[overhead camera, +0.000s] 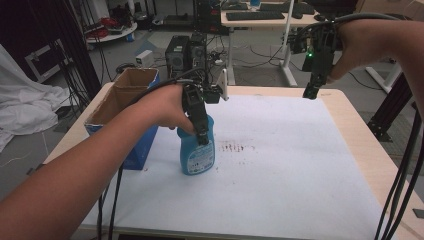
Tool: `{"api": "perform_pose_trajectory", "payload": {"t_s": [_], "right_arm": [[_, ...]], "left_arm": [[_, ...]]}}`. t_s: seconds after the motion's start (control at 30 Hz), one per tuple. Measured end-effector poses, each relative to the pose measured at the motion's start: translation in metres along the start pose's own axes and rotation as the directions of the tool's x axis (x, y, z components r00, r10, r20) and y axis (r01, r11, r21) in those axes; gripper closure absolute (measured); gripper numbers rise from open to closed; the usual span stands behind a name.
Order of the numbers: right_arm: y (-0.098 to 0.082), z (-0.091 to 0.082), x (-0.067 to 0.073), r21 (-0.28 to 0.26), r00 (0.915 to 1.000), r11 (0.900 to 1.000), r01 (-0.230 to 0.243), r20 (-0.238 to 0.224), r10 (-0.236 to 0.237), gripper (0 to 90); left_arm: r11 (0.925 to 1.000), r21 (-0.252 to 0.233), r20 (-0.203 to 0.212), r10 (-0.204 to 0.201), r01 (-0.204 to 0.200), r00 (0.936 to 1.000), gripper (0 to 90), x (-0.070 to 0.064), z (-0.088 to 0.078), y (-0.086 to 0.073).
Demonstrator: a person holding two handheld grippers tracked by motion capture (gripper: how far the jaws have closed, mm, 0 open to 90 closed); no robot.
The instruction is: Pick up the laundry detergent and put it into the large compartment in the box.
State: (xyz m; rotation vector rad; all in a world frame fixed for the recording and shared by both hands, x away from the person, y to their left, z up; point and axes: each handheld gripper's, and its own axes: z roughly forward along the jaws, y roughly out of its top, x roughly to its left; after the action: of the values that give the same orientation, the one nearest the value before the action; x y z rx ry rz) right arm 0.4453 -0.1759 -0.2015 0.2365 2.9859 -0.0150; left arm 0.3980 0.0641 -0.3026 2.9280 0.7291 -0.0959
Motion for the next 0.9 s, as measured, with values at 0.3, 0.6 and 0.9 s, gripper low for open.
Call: {"api": "perform_pose_trajectory", "payload": {"t_s": [0.3, 0.6, 0.9], "right_arm": [[-0.001, 0.002, 0.0, 0.005, 1.0, 1.0, -0.007, 0.003, 0.007, 2.9], [-0.001, 0.002, 0.002, 0.009, 1.0, 1.0, -0.002, 0.0, 0.002, 3.0], [-0.001, 0.003, 0.0, 0.01, 1.0, 1.0, 0.003, -0.001, -0.003, 2.9]], "left_arm": [[1.0, 0.007, -0.022, 0.004, -0.004, 0.9998, 38.9, -0.003, 0.0, 0.001], [0.9993, 0.032, -0.025, -0.019, 0.02, 0.9995, 39.2, -0.004, -0.001, 0.003], [0.9959, 0.088, 0.026, 0.019, -0.021, 0.9995, 39.2, -0.013, -0.023, 0.007]]}}
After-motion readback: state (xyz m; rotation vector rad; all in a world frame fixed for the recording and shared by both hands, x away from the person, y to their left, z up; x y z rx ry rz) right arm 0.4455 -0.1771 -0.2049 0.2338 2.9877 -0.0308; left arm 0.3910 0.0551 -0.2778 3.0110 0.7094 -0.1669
